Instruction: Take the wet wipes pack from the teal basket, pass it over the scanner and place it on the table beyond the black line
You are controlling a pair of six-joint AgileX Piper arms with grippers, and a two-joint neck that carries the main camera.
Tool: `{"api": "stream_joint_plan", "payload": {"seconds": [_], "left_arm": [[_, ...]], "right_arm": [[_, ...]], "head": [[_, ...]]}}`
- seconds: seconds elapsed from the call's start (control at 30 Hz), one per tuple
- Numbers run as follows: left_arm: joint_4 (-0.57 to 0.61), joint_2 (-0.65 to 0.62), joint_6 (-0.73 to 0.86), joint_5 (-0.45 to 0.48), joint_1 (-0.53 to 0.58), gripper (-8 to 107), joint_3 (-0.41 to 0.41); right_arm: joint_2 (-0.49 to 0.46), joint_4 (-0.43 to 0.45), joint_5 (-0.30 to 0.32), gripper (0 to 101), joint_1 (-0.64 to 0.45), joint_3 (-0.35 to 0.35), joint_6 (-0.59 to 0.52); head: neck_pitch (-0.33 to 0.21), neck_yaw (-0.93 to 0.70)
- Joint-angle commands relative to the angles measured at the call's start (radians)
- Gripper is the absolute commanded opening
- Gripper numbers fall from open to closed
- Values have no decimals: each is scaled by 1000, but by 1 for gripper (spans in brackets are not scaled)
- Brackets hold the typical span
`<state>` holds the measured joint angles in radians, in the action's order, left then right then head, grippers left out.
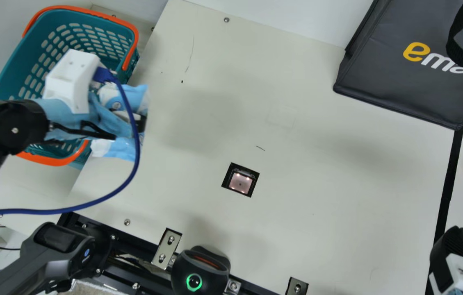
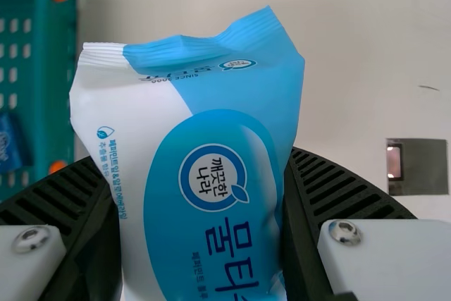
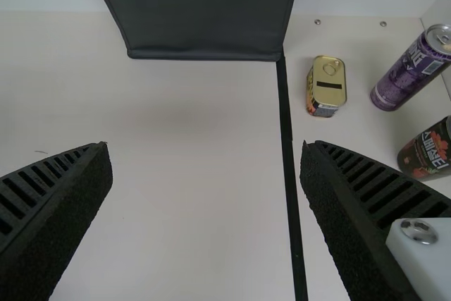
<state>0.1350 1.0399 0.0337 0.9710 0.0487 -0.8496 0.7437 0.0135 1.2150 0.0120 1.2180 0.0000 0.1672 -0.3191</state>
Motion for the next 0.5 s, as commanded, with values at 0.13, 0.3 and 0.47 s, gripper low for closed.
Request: {"api": "stream_joint_plan", "payload": {"seconds": [0.13, 0.3, 0.47], "left_arm": [[-24, 44, -22, -63, 236, -8, 2], [-42, 95, -35, -122, 353, -8, 9], [-55, 159, -54, -179, 448, -8, 16]], "right_arm": [[0, 0, 0, 95, 0, 0, 0], [0, 0, 0, 95, 0, 0, 0], [0, 0, 0, 95, 0, 0, 0]], "head": [[-29, -2], [-29, -2], [-29, -2]]}}
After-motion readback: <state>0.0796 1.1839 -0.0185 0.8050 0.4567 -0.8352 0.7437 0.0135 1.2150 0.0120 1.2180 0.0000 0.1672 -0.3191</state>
